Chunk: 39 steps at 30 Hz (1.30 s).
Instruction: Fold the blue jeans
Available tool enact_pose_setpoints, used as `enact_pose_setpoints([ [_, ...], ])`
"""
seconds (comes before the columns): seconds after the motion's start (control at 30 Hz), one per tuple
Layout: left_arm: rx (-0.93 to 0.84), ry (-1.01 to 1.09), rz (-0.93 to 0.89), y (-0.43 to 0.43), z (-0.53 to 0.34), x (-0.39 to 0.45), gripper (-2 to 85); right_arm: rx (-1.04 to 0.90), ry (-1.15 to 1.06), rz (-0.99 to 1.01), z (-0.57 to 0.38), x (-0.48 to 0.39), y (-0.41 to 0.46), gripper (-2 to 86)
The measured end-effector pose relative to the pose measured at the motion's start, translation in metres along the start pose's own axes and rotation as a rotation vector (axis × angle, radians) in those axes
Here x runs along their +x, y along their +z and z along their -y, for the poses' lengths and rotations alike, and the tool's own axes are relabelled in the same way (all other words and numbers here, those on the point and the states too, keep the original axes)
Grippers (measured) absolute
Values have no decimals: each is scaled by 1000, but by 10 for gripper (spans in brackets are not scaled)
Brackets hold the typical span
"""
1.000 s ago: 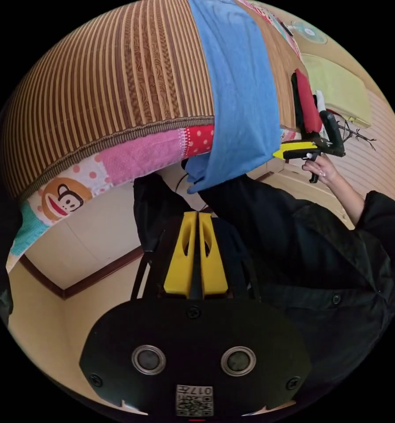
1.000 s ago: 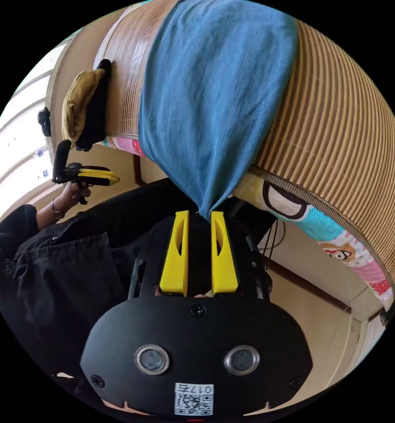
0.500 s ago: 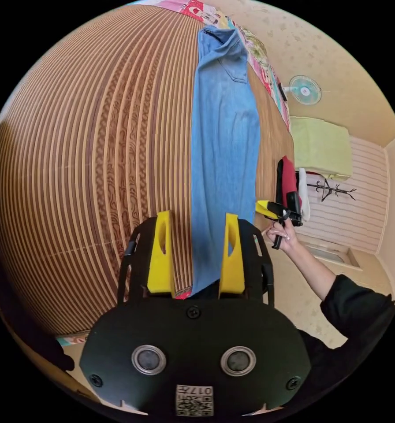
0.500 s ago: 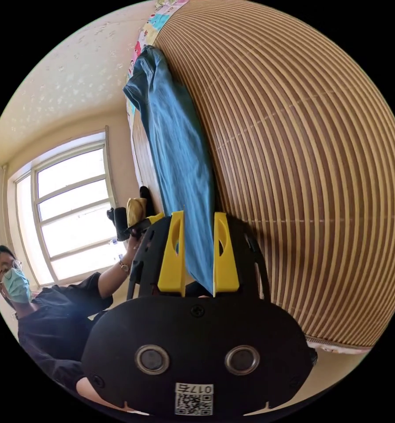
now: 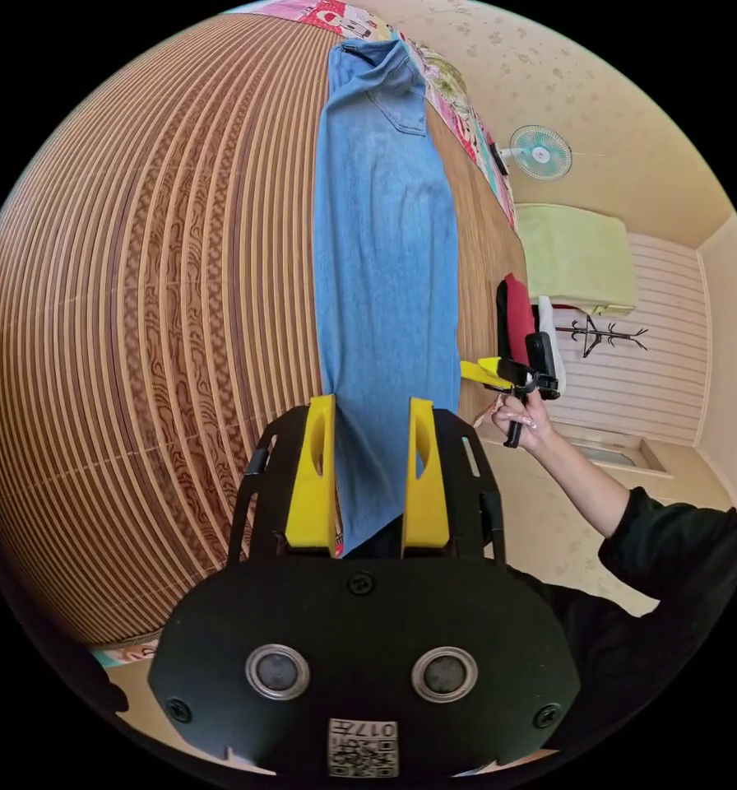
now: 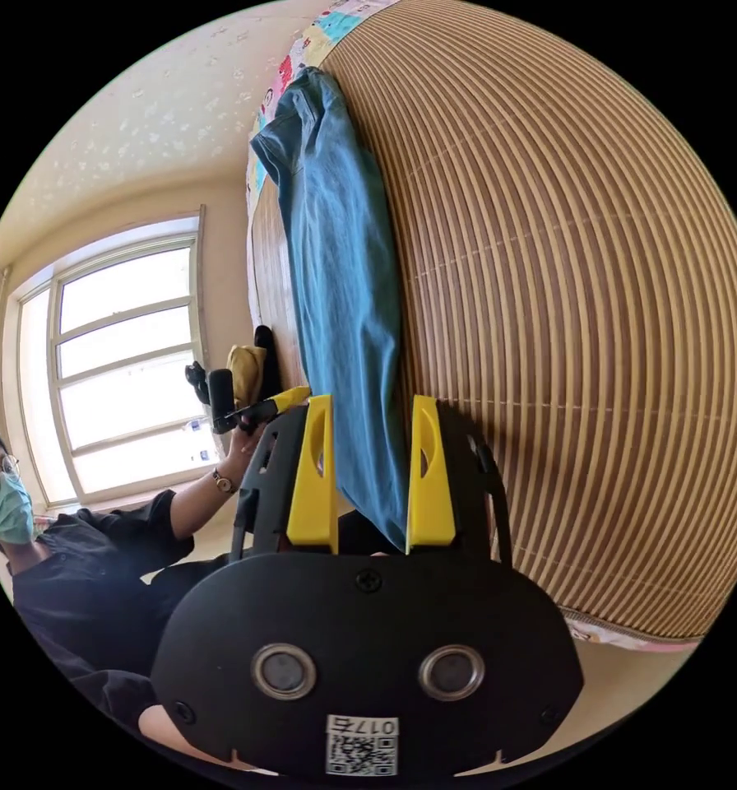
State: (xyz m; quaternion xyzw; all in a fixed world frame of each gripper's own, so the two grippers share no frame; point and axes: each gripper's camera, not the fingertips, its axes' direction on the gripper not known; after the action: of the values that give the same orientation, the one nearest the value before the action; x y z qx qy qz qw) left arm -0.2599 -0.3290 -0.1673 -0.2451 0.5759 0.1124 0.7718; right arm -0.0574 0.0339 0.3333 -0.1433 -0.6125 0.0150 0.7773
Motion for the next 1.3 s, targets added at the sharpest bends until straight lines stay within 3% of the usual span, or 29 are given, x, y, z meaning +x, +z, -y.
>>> enact_pose_setpoints([
  [0.13, 62, 5, 53, 0, -8, 5, 121, 1, 15, 86, -4, 5, -2, 140],
  [0.4, -47, -72, -134, 41, -7, -10, 75, -63, 19, 143, 6, -5, 40, 74],
  [0.53, -145, -109, -278, 50, -13, -17, 32, -79, -59, 301, -11, -18, 33, 36],
  [0.83, -50, 279, -683, -64, -141, 77, 10, -59, -444, 496, -146, -137, -60, 20],
  [1.0, 103, 527, -835, -157, -195, 201, 10, 74, -716, 633, -195, -245, -119, 17],
  [1.17, 299, 727, -764, -236, -184, 307, 13, 265, -947, 633, -181, -345, -180, 16],
  [1.3, 377, 690, -562, -253, -130, 351, 12, 326, -891, 486, -121, -373, -195, 15],
])
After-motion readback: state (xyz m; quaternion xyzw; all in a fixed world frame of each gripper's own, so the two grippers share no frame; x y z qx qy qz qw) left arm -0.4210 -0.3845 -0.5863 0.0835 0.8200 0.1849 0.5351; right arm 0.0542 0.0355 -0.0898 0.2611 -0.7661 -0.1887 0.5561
